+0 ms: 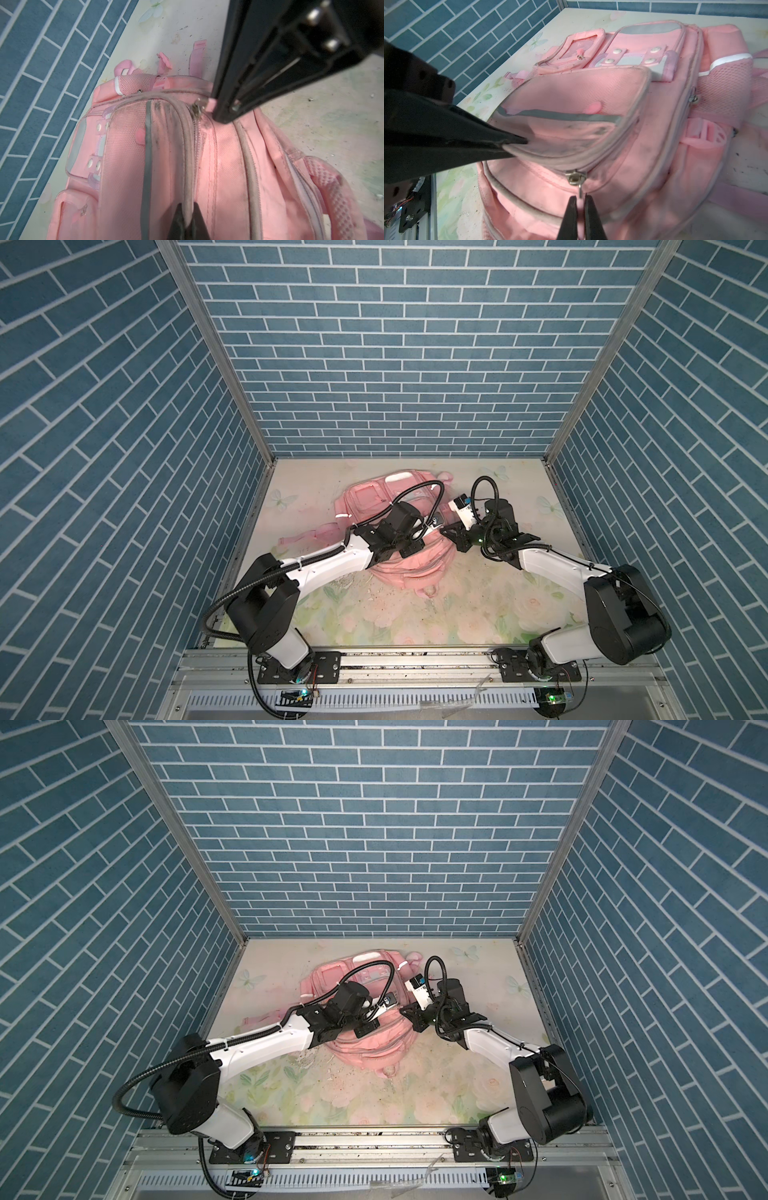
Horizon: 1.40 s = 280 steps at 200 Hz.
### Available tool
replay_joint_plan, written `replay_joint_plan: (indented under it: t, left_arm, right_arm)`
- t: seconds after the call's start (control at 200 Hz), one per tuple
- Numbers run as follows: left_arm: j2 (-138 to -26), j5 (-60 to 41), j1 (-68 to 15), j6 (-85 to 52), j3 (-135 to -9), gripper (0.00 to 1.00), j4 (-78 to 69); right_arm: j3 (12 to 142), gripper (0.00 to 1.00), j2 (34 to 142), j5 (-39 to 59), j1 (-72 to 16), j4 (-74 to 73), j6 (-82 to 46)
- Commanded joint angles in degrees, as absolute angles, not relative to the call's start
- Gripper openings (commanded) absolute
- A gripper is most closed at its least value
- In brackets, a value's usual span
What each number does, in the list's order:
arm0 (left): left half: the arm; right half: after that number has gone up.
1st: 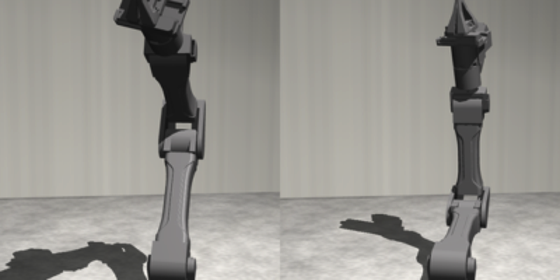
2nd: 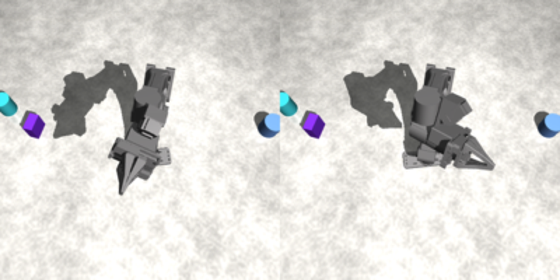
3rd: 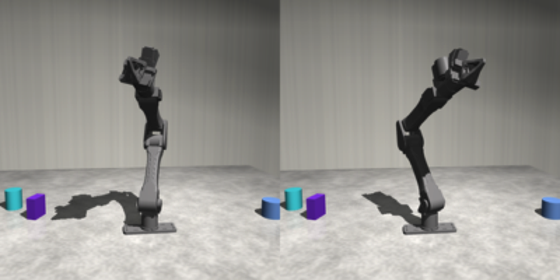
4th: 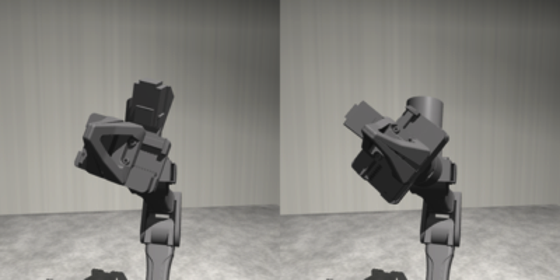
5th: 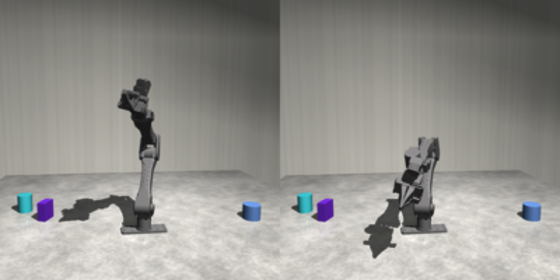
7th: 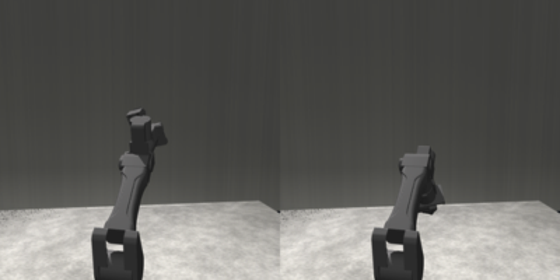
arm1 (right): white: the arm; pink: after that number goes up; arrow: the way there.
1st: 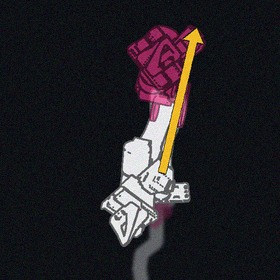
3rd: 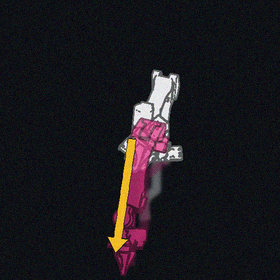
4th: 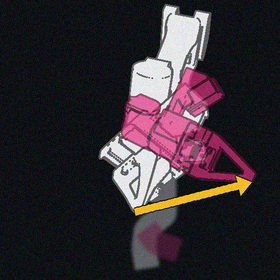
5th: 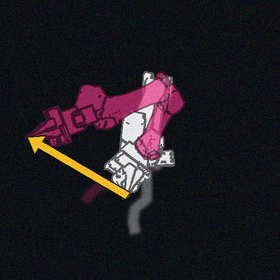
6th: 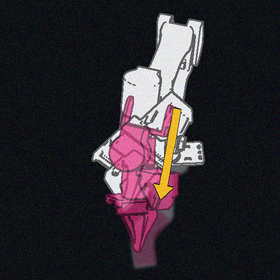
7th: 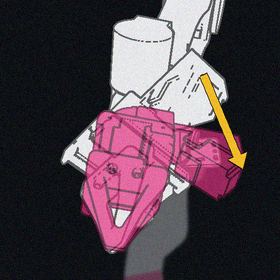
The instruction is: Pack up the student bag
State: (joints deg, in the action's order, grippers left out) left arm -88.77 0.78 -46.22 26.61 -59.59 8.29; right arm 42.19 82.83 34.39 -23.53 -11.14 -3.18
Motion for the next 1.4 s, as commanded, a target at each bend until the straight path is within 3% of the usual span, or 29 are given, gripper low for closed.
replay_joint_plan:
  t: [0.0, 0.375, 0.505, 0.69, 0.84, 0.99, 1.07, 1.165, 1.195, 1.26, 1.28, 1.395]
  left_arm:
    - [-84.25, -0.25, -45.72, 29.42, -56.70, 0.00, 13.62]
    - [-81.99, -4.93, -45.84, 24.61, -57.93, 0.00, 14.13]
    - [-79.06, -6.72, -45.80, 22.01, -55.55, 0.00, 11.44]
    - [-75.82, -10.56, -45.86, 23.07, -51.85, 0.00, 9.96]
    - [-76.35, -10.43, -45.93, 21.78, -51.60, 0.00, 9.41]
    - [-78.03, -5.57, -45.74, 16.69, -54.15, 0.00, 8.74]
    - [-76.23, -2.66, -45.12, 12.57, -53.38, 0.23, 5.60]
    - [-72.53, 1.16, -43.48, 7.39, -52.14, 0.62, 3.14]
    - [-71.08, 2.35, -42.62, 5.56, -51.87, 0.65, 2.56]
    - [-67.60, 4.87, -39.26, -0.98, -51.08, 0.80, 1.70]
    - [-66.68, 5.66, -37.80, -3.23, -50.87, 0.85, 1.63]
    - [-61.38, 5.64, -26.68, -13.32, -48.56, 0.85, 2.04]
  right_arm:
    - [44.54, 0.00, 84.79, 32.25, -19.24, -10.53, -2.97]
    - [50.18, 0.00, 88.99, 30.39, -17.93, -4.75, -0.41]
    - [50.79, 0.07, 89.22, 29.61, -17.75, -3.25, 1.33]
    - [55.24, 0.01, 94.53, 31.45, -17.75, -0.63, 4.38]
    - [56.43, 0.07, 96.24, 29.99, -17.84, 0.11, 6.18]
    - [57.98, 0.19, 94.39, 29.01, -17.84, 1.13, 5.04]
    - [60.62, 0.25, 93.32, 23.94, -17.84, 4.85, 4.14]
    - [63.94, 0.39, 91.26, 13.43, -17.76, 10.62, 2.64]
    - [63.93, 0.48, 89.95, 10.80, -17.75, 10.95, 2.35]
    - [61.72, 0.79, 85.82, 6.22, -17.76, 8.31, 1.29]
    - [60.50, 0.81, 84.52, 4.87, -17.75, 6.88, 0.88]
    - [52.32, 0.87, 78.18, -4.83, -17.05, -2.62, -2.31]
